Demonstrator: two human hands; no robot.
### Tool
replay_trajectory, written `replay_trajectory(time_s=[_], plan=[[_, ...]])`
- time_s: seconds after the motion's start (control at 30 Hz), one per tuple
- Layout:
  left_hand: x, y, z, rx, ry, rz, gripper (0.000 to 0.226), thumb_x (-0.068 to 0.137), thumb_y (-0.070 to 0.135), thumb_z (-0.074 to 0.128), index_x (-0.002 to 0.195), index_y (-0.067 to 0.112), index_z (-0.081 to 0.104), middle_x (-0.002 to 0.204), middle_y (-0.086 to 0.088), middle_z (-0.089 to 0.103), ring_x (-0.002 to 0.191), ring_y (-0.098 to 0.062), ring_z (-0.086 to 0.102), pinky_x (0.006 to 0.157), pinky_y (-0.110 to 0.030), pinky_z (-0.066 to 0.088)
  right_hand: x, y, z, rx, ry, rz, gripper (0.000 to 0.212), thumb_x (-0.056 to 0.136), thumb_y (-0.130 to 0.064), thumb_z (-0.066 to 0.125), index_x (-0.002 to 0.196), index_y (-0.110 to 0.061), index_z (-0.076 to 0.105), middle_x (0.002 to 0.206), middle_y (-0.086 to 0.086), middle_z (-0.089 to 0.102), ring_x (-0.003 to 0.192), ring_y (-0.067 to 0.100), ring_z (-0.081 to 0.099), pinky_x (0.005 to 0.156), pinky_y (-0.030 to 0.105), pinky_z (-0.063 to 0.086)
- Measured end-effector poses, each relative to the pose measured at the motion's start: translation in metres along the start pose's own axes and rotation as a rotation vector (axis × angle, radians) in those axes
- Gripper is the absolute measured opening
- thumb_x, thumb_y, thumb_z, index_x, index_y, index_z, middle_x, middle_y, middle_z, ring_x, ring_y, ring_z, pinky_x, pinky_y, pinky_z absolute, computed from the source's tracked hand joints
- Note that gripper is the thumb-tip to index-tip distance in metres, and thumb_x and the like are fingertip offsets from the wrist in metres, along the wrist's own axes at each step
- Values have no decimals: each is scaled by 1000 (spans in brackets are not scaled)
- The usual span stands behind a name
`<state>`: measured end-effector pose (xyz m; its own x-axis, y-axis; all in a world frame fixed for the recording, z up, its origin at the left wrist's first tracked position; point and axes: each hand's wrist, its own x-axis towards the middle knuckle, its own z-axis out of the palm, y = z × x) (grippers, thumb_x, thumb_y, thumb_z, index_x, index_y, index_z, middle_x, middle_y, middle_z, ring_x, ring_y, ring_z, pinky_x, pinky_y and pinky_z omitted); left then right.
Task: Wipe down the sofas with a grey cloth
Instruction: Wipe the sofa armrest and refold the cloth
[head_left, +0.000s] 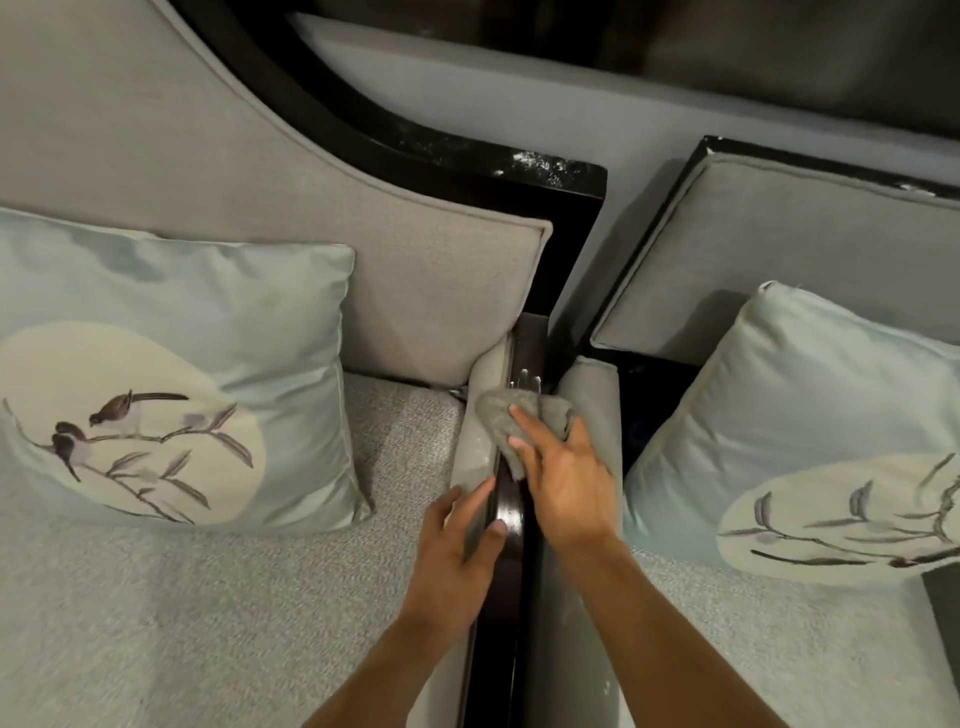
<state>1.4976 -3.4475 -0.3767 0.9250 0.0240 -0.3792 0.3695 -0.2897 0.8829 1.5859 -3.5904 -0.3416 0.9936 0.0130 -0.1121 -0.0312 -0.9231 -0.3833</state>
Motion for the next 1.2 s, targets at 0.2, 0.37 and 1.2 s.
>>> replay_trajectory(time_s=[0.2,0.37,1.2], plan=[[27,15,-6,-81,17,-21,41,104,31,55,131,60,45,151,6,31,139,0,32,94,10,20,4,-3,1,-17,-31,6,44,102,-53,37,146,-53,39,141,6,43,112,25,61,91,40,55],[45,32,-9,-83,-28,-2,44,105,30,55,126,67,41,153,11,27,144,0,26,93,7,20,7,3,1,-23,6,-10,43,100,-56,36,143,-57,36,135,3,46,103,23,65,85,39,57],[68,15,-14,-13,-92,79,50,88,58,59,134,73,43,137,12,40,136,-5,41,117,-42,40,59,4,-3,-5,23,50,48,101,-57,37,148,-51,35,146,11,47,115,27,63,87,42,55]])
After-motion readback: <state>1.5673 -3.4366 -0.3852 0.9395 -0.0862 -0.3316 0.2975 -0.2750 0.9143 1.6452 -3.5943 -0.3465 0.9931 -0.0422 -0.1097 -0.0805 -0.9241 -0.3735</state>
